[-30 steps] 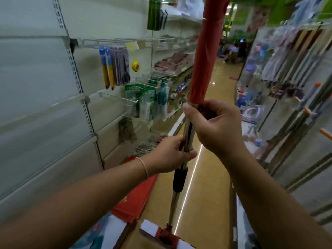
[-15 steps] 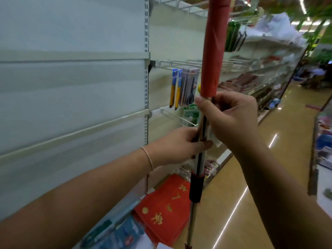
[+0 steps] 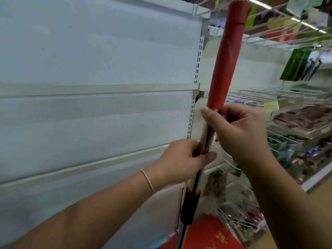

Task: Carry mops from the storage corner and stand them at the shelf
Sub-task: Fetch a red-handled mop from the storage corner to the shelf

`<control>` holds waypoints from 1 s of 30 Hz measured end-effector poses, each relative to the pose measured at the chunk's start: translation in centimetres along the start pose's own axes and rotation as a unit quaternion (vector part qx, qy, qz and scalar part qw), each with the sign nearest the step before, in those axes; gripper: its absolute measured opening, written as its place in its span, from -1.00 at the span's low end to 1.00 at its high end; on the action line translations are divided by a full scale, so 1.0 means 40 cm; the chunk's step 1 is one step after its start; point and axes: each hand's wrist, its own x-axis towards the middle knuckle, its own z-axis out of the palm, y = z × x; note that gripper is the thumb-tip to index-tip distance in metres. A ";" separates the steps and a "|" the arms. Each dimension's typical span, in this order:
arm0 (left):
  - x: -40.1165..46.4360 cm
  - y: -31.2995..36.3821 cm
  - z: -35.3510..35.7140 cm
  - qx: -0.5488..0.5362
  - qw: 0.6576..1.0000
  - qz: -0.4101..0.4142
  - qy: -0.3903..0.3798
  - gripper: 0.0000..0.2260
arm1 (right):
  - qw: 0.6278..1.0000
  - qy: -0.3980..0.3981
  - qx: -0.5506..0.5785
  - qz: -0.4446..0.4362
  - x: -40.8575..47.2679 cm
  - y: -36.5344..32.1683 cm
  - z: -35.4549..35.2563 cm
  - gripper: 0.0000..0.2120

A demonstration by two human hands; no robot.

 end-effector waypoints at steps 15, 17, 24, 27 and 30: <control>0.051 0.026 -0.170 0.051 0.971 -0.141 0.188 -0.62 | 0.975 -0.173 0.138 0.003 0.181 0.017 0.158 -0.84; 0.042 0.027 -0.175 0.040 0.962 -0.146 0.229 -0.70 | 0.970 -0.196 0.147 0.005 0.192 0.010 0.178 -0.82; -0.006 0.048 -0.210 0.047 0.950 -0.170 0.257 -0.76 | 0.960 -0.209 0.181 -0.047 0.273 -0.117 0.193 -0.71; -0.028 0.086 -0.249 0.054 0.955 -0.182 0.229 -0.78 | 0.956 -0.224 0.173 -0.075 0.285 -0.164 0.203 -0.72; -0.038 0.155 -0.327 0.009 0.957 -0.150 0.250 -0.77 | 0.963 -0.198 0.151 -0.099 0.274 -0.193 0.230 -0.68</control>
